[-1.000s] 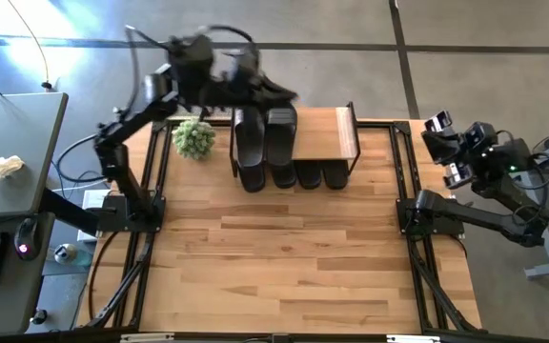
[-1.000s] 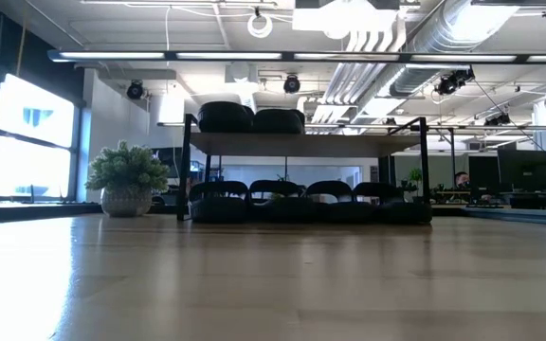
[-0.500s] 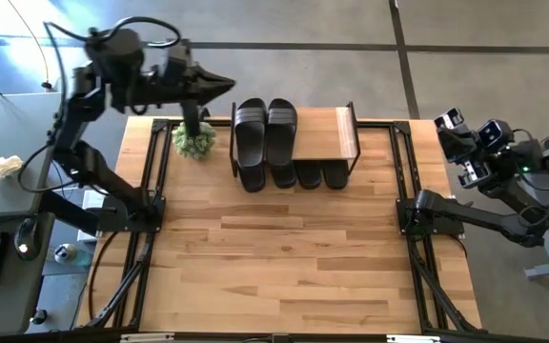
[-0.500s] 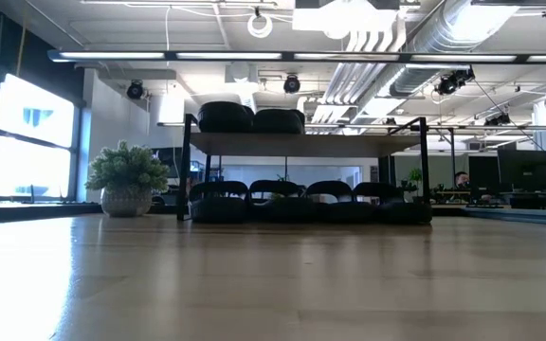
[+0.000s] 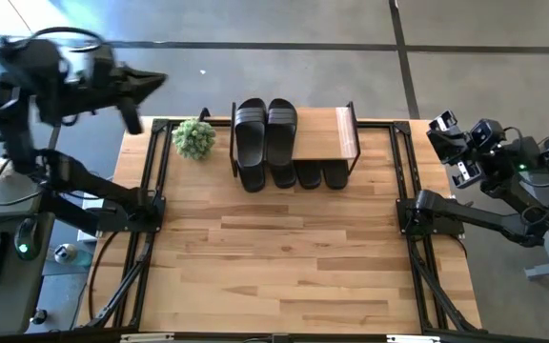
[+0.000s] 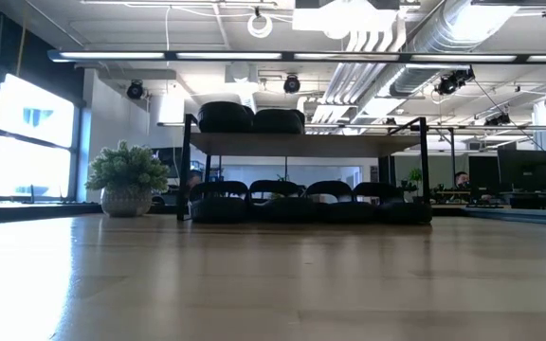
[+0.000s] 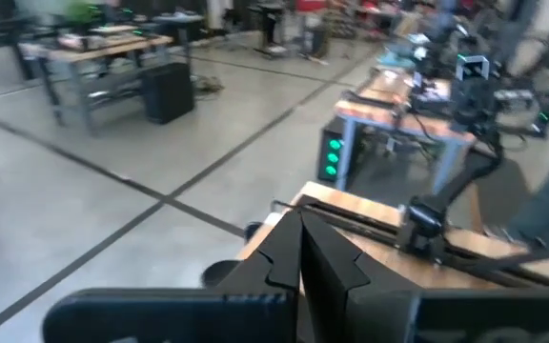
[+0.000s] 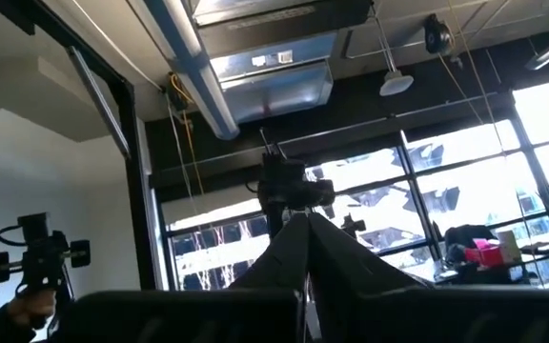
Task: Pick and place slides into the shelf
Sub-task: Return to Home Position
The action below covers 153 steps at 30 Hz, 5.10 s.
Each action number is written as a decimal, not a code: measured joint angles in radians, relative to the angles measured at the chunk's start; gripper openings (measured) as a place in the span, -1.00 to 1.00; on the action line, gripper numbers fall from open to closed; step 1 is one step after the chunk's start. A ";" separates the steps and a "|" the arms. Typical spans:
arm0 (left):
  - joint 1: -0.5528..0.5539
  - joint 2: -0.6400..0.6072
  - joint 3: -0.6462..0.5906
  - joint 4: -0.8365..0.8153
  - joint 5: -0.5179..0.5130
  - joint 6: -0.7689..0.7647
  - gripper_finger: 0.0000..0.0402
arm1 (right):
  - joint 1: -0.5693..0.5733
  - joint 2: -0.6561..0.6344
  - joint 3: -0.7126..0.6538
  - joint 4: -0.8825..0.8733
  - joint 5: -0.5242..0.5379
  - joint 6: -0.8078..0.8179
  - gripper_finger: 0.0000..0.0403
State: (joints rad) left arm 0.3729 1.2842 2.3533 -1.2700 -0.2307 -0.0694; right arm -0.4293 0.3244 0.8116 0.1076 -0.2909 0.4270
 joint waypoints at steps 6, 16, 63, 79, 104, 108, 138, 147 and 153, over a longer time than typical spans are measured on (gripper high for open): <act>0.000 -0.191 -0.153 0.013 -0.091 -0.057 -1.00 | 0.000 0.000 -0.008 -0.029 0.031 -0.001 -1.00; 0.000 -0.653 -0.928 0.646 -0.027 -0.055 -1.00 | 0.000 0.000 -0.008 -0.057 0.059 0.013 -1.00; 0.000 -1.278 -1.765 1.059 0.015 -0.205 -1.00 | -0.002 -0.319 -0.601 0.428 0.162 0.314 -1.00; 0.000 -1.277 -2.279 1.591 0.063 -0.456 -1.00 | -0.002 -0.319 -0.750 0.479 0.209 0.411 -1.00; 0.000 -1.277 -2.344 1.324 0.059 -0.492 -1.00 | -0.002 -0.319 -0.750 0.335 0.227 0.411 -1.00; 0.000 -1.272 -2.344 1.322 0.062 -0.480 -0.99 | -0.002 -0.319 -0.750 0.293 0.192 0.402 -1.00; 0.000 -1.272 -2.344 1.319 0.062 -0.478 -1.00 | -0.002 -0.307 -0.746 -0.252 0.230 -0.143 -1.00; 0.000 -1.272 -2.344 1.319 0.062 -0.478 -1.00 | -0.002 -0.307 -0.746 -0.253 0.229 -0.091 -1.00; 0.000 -1.272 -2.344 1.319 0.062 -0.478 -1.00 | -0.002 -0.307 -0.746 -0.253 0.229 -0.090 -1.00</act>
State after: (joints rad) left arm 0.3728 0.0124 0.0093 0.0494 -0.1685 -0.5476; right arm -0.4316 0.0174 0.0658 -0.1453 -0.0621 0.3367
